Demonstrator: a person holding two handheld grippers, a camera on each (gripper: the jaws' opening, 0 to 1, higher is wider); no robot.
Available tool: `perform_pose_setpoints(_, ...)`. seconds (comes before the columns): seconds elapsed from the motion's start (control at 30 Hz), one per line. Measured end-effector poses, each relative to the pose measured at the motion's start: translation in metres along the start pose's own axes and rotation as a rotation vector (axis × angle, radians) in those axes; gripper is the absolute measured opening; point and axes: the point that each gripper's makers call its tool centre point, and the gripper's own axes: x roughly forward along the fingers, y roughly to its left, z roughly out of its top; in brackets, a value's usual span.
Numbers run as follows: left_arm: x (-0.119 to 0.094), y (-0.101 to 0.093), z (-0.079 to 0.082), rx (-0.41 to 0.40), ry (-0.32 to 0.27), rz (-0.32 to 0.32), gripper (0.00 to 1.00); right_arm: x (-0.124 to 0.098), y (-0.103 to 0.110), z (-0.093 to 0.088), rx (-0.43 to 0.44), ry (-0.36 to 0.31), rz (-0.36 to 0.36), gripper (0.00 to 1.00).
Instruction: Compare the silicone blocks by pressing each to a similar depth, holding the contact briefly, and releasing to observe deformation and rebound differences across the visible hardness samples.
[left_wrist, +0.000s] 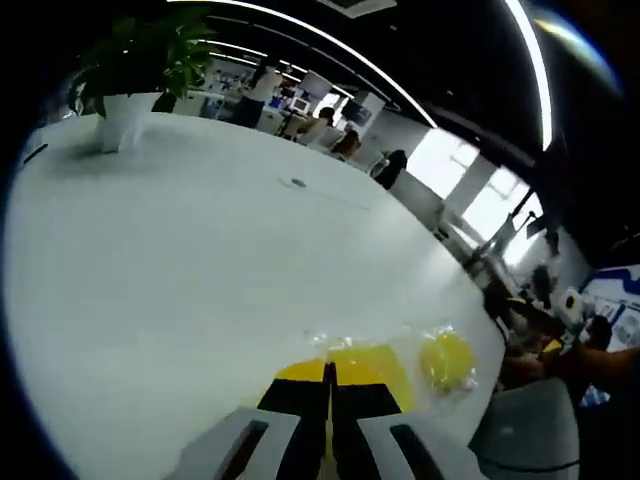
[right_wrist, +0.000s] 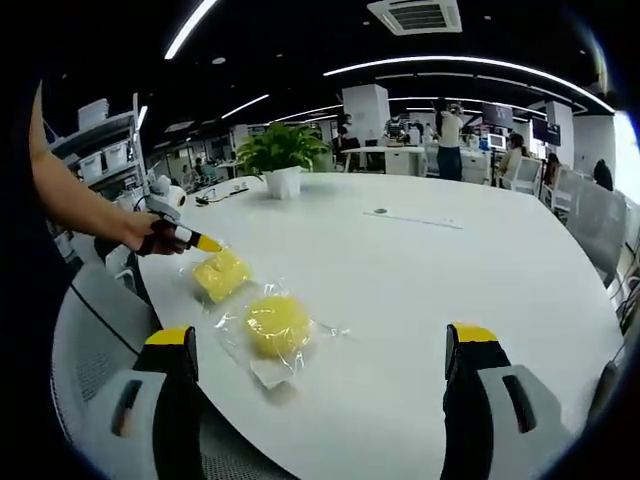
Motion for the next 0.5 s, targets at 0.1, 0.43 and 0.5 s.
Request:
perform_pose_setpoints(0.1, 0.004, 0.005, -0.001, 0.007, 0.014, 0.006, 0.00, 0.000, -0.001, -0.001, 0.002, 0.003, -0.002, 0.96)
perform_pose_setpoints(0.43, 0.009, 0.014, -0.008, 0.050, 0.042, 0.019, 0.00, 0.002, 0.000, -0.002, 0.013, 0.005, -0.001, 0.96)
perform_pose_setpoints(0.5, 0.010, 0.016, -0.010, 0.061, 0.049, 0.024, 0.00, 0.002, 0.000, -0.003, 0.015, 0.006, 0.000, 0.96)
